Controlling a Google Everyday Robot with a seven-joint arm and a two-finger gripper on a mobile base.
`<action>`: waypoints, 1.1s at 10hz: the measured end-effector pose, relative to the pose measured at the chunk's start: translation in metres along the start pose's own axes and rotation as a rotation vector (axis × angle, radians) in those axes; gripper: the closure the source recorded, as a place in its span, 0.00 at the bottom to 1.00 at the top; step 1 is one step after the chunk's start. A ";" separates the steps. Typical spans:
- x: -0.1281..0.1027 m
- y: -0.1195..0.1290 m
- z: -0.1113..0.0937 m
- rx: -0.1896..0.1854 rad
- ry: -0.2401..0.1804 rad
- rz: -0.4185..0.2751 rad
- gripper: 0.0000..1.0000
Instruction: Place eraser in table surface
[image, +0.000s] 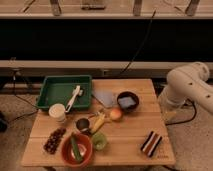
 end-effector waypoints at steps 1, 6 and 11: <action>-0.001 0.014 0.005 -0.008 -0.023 -0.063 0.35; 0.003 0.070 0.049 -0.023 -0.138 -0.399 0.35; 0.000 0.072 0.123 -0.047 -0.169 -0.598 0.35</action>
